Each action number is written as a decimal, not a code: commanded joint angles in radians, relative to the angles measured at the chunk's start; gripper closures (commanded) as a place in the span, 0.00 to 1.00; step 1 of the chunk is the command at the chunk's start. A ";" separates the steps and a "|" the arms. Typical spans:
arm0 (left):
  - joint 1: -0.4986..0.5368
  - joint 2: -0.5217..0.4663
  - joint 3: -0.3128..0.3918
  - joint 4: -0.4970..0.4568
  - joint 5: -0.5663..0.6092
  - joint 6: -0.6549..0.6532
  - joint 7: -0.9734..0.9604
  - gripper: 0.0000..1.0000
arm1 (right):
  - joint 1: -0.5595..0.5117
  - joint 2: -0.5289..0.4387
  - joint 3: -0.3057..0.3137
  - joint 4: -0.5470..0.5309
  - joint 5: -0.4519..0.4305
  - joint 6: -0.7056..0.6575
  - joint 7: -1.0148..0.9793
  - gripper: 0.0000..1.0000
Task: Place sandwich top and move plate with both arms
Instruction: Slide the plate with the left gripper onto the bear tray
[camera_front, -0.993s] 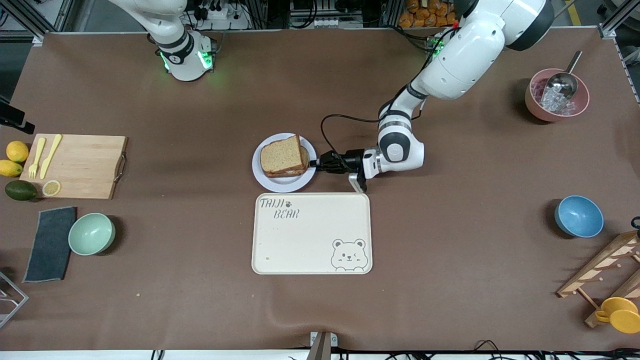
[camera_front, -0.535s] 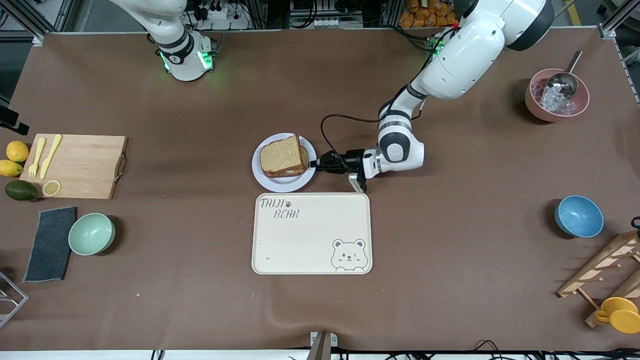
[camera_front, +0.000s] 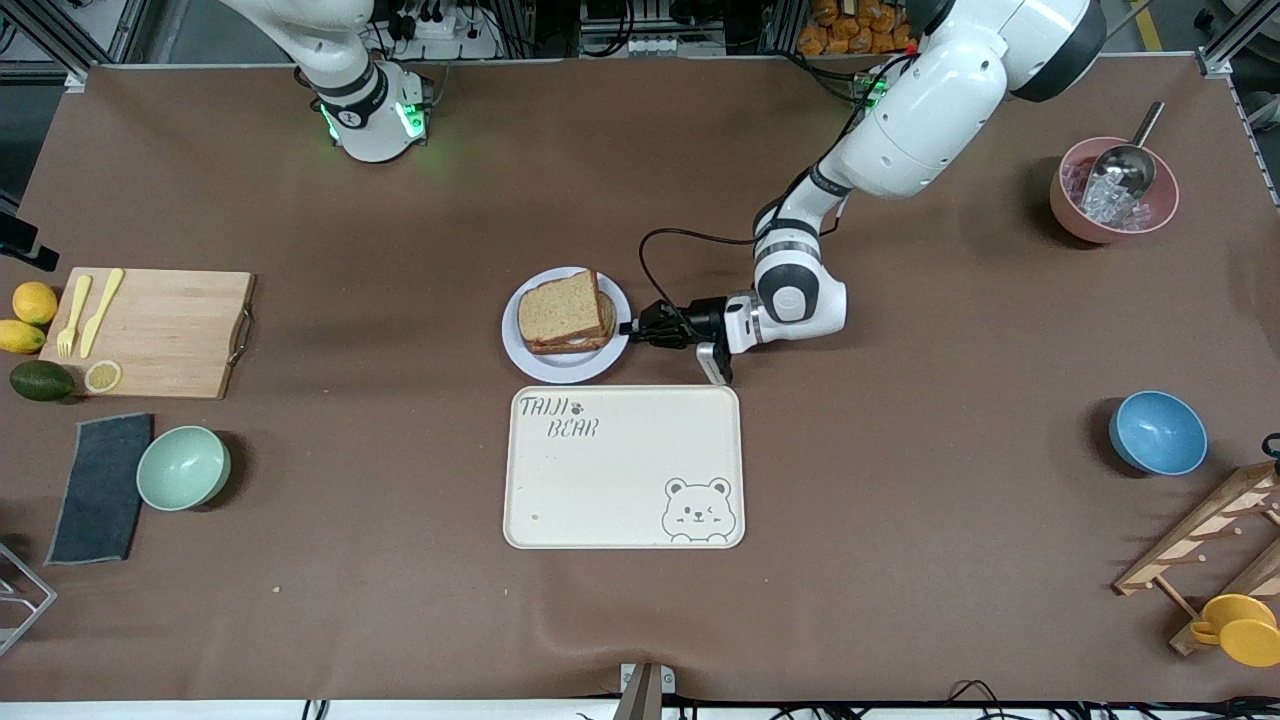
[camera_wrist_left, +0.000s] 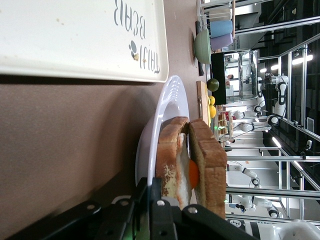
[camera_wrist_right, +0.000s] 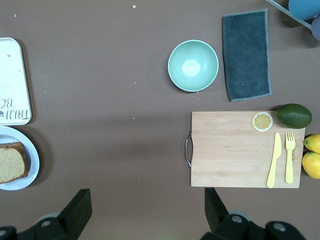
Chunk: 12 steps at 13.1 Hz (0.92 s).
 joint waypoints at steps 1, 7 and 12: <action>-0.030 0.120 0.008 0.082 -0.051 0.031 0.092 1.00 | -0.008 -0.010 0.007 -0.008 0.013 0.010 0.000 0.00; -0.025 0.103 0.003 0.065 -0.111 0.033 0.090 1.00 | -0.012 -0.021 0.003 -0.019 0.055 0.004 0.000 0.00; -0.017 0.052 -0.013 0.007 -0.120 0.031 0.090 1.00 | 0.063 -0.027 0.015 -0.022 -0.011 -0.043 0.196 0.00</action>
